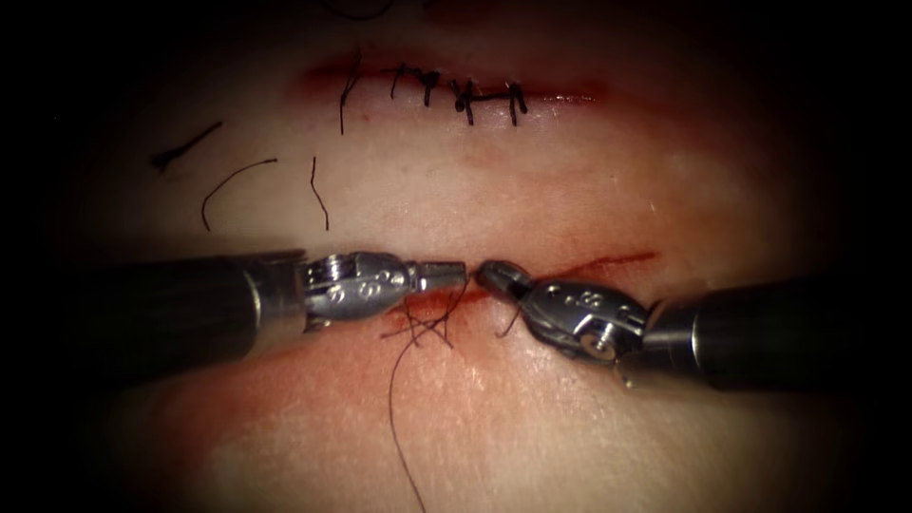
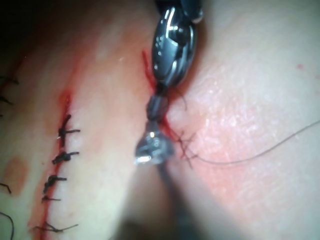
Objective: Wound Closure
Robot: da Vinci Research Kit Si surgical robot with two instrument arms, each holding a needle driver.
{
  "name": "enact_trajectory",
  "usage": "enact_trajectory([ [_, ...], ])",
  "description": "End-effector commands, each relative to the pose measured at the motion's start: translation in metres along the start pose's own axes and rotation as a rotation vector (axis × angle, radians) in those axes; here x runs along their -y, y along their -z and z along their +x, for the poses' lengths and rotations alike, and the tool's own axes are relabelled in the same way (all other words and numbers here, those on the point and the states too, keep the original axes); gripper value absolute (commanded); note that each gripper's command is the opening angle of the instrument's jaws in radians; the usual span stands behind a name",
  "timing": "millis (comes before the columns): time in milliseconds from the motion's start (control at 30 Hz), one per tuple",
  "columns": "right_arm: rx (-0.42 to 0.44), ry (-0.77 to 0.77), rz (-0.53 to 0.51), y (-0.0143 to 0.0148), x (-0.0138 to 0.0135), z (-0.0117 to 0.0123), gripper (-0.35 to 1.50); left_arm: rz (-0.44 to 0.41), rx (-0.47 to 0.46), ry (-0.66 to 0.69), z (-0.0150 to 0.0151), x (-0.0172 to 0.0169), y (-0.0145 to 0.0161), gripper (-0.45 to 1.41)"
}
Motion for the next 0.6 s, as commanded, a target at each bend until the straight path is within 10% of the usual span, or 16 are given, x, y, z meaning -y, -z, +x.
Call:
enact_trajectory([
  [33, -0.006, -0.003, 0.004, 0.0000, 0.0010, -0.0003, -0.35, -0.002, 0.000, 0.002, -0.0001, 0.0001, -0.0009, -0.45],
  [600, -0.021, 0.011, 0.004, 0.0002, 0.0002, -0.0002, -0.35, -0.005, -0.025, 0.063, 0.0010, 0.0005, 0.0012, -0.45],
])
